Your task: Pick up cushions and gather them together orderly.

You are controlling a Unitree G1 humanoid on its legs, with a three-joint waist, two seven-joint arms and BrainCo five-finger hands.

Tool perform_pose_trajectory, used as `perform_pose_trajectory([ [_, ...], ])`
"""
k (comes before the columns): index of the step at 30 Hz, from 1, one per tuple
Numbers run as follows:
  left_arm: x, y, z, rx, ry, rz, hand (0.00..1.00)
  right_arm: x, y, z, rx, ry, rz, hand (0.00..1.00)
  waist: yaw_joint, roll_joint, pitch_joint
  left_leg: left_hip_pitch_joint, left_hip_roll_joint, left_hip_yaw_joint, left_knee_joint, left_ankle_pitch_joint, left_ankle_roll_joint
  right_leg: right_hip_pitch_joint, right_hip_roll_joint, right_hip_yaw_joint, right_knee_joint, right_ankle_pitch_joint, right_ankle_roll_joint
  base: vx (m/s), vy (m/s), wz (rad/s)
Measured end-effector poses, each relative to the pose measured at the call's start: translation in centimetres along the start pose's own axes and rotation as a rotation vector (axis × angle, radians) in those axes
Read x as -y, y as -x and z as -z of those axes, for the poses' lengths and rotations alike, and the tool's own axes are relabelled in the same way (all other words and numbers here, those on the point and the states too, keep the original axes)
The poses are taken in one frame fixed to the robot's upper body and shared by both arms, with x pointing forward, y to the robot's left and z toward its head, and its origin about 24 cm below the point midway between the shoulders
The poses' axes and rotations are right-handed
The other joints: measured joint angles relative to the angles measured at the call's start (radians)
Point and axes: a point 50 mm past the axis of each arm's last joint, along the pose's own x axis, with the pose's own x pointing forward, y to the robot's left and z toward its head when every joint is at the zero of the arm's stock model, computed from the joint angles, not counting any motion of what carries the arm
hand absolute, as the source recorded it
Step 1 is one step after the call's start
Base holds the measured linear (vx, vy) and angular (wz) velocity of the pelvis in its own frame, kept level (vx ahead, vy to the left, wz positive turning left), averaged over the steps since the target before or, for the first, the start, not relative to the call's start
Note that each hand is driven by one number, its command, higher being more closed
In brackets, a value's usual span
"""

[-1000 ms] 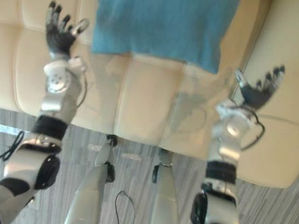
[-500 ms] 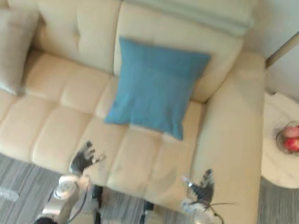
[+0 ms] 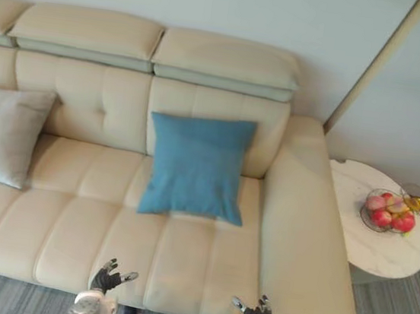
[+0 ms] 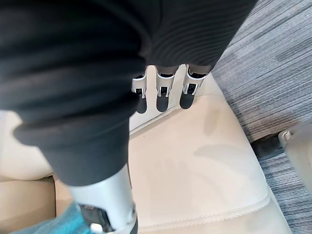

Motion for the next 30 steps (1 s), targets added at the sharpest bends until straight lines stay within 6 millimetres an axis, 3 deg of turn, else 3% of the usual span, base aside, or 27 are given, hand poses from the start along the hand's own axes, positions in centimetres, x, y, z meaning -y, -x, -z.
perform_pose_trajectory([
  [1, 0.0, -0.1, -0.2, 0.005, -0.003, 0.0, 0.0, -0.1, 0.1, 0.1, -0.003, 0.007, -0.008, 0.0, -0.003, -0.012, -0.002, -0.01, -0.005, -0.008, 0.019, -0.001, 0.001, -0.032, -0.019, -0.01, 0.171, -0.054, 0.003, -0.07, -0.058, 0.39],
  [2, -0.1, -0.2, -0.4, 0.013, -0.004, -0.003, 0.0, -0.2, 0.2, 0.4, -0.012, 0.016, -0.015, 0.0, -0.006, -0.034, -0.007, -0.018, -0.02, -0.036, 0.039, -0.001, 0.002, -0.034, -0.054, -0.014, 0.343, -0.081, 0.032, -0.02, -0.077, 0.62],
  [3, -0.4, -0.2, -0.6, 0.021, -0.006, -0.013, 0.0, -0.4, 0.2, 0.6, -0.021, 0.022, -0.02, 0.0, -0.004, -0.052, -0.01, -0.036, -0.029, -0.052, 0.065, -0.001, 0.002, -0.02, -0.078, -0.008, 0.413, -0.08, 0.035, -0.09, -0.187, 0.66],
  [4, -0.9, -0.3, -1.0, 0.027, 0.021, -0.039, 0.0, -0.8, -0.1, 0.5, -0.029, 0.025, -0.029, 0.0, 0.007, -0.089, -0.017, -0.097, -0.034, -0.06, 0.137, -0.002, 0.002, -0.001, -0.077, 0.008, 0.39, -0.074, 0.074, -0.14, -0.188, 0.35],
  [5, -0.9, -0.4, -1.0, 0.024, 0.027, -0.043, 0.0, -0.8, -0.1, 0.3, -0.025, 0.025, -0.029, 0.0, 0.01, -0.078, -0.018, -0.107, -0.025, -0.063, 0.148, -0.001, 0.003, 0.001, -0.065, 0.003, 0.377, -0.074, 0.074, -0.21, -0.119, 0.23],
  [6, -0.2, -0.1, -0.1, -0.012, 0.064, -0.042, 0.0, -0.8, -0.4, -0.4, -0.004, 0.022, -0.024, 0.0, 0.026, -0.039, -0.027, -0.144, -0.019, -0.075, 0.169, -0.018, 0.003, 0.047, -0.033, 0.009, 0.263, -0.097, 0.101, -0.18, -0.006, 0.02],
  [7, 0.6, 0.2, 0.2, -0.02, 0.095, -0.039, 0.0, -0.3, -0.5, -0.6, 0.004, 0.016, 0.006, 0.0, 0.046, -0.039, -0.016, -0.145, -0.018, -0.044, 0.159, 0.01, 0.017, 0.115, -0.046, 0.023, 0.208, -0.188, 0.091, -0.13, 0.032, 0.01],
  [9, 0.5, 0.1, 0.2, -0.022, 0.101, -0.046, 0.0, -1.1, -0.6, -0.9, 0.01, 0.005, -0.008, 0.0, 0.058, -0.067, -0.013, -0.189, -0.021, -0.035, 0.197, 0.011, 0.016, 0.141, -0.055, 0.007, 0.121, -0.262, 0.068, -0.17, -0.151, -0.1],
  [10, 1.1, 0.0, -0.1, -0.016, 0.098, -0.025, 0.0, -1.7, -0.9, -2.0, 0.041, 0.005, -0.02, 0.0, 0.06, -0.036, 0.001, -0.248, 0.016, -0.061, 0.225, 0.033, -0.007, 0.171, -0.013, -0.044, 0.007, -0.299, 0.029, -0.24, -0.246, -0.09],
  [11, 1.3, 0.0, -0.2, -0.014, 0.093, -0.018, 0.0, -1.7, -1.0, -2.1, 0.045, 0.004, -0.02, 0.0, 0.06, -0.025, 0.009, -0.252, 0.029, -0.066, 0.224, 0.04, -0.011, 0.18, -0.001, -0.054, -0.011, -0.3, 0.022, -0.33, -0.269, 0.01],
  [13, 2.0, -0.1, -0.3, -0.017, 0.08, 0.012, 0.0, -1.3, -0.9, -1.8, 0.038, 0.006, -0.002, 0.0, 0.051, 0.014, 0.033, -0.243, 0.063, -0.086, 0.178, 0.095, -0.006, 0.199, 0.042, -0.099, -0.035, -0.281, -0.031, -0.3, -0.151, 0.39],
  [14, 2.6, 0.1, -0.1, -0.024, 0.072, 0.033, 0.0, -0.5, -0.5, -0.5, 0.001, 0.009, 0.024, 0.0, 0.039, 0.015, 0.037, -0.214, 0.066, -0.059, 0.111, 0.079, 0.013, 0.197, 0.039, -0.14, -0.039, -0.268, -0.055, -0.3, -0.133, 0.63],
  [16, 3.0, 0.1, -0.3, -0.018, 0.062, 0.048, 0.0, -0.1, -0.2, 0.2, -0.021, 0.004, 0.046, 0.0, 0.029, -0.002, 0.048, -0.226, 0.07, -0.045, 0.201, 0.048, 0.024, 0.193, 0.015, -0.176, -0.049, -0.25, -0.088, -0.25, -0.077, 0.45],
  [18, 3.1, 0.1, -0.3, -0.017, 0.059, 0.051, 0.0, 0.3, -0.2, 0.3, -0.024, 0.001, 0.059, 0.0, 0.011, -0.012, 0.046, -0.219, 0.038, -0.08, 0.366, -0.042, 0.026, 0.167, -0.014, -0.185, -0.049, -0.229, -0.086, -0.19, 0.013, 0.27],
  [21, 3.0, 0.0, -0.3, -0.021, 0.051, 0.052, 0.0, 0.1, -0.1, 0.7, -0.043, 0.0, 0.049, 0.0, 0.006, 0.008, 0.035, -0.193, 0.049, -0.115, 0.473, -0.197, 0.009, 0.127, -0.019, -0.185, -0.044, -0.195, -0.068, -0.14, 0.145, 0.04],
  [23, 2.7, 0.1, 0.4, -0.055, 0.046, 0.045, 0.0, 0.2, -0.1, 1.4, -0.072, -0.002, 0.048, 0.0, 0.004, 0.01, 0.031, -0.155, 0.033, -0.115, 0.438, -0.23, -0.02, 0.148, -0.022, -0.173, -0.067, -0.177, -0.036, -0.11, 0.215, 0.03],
  [24, 2.3, 0.3, 1.0, -0.073, 0.036, 0.036, 0.0, 0.0, 0.2, 2.2, -0.108, -0.009, 0.037, 0.0, -0.003, -0.001, 0.02, -0.131, 0.0, -0.108, 0.368, -0.221, -0.027, 0.149, -0.036, -0.164, -0.107, -0.161, -0.016, -0.12, 0.188, 0.03],
  [26, 0.8, 0.5, 1.9, -0.102, 0.008, 0.005, 0.0, -0.3, 0.5, 3.5, -0.167, -0.015, 0.028, 0.0, -0.006, -0.048, -0.021, -0.082, -0.068, -0.078, 0.213, -0.151, -0.006, 0.15, -0.074, -0.137, -0.189, -0.114, -0.006, -0.08, 0.163, 0.0],
  [30, -1.1, 0.6, 3.0, -0.146, -0.042, -0.026, 0.0, 1.1, 0.5, 4.1, -0.208, -0.046, 0.075, 0.0, -0.02, -0.042, -0.031, -0.016, -0.148, -0.088, 0.033, -0.064, 0.016, 0.185, -0.11, -0.128, -0.288, -0.053, 0.009, -0.06, 0.122, 0.13],
])
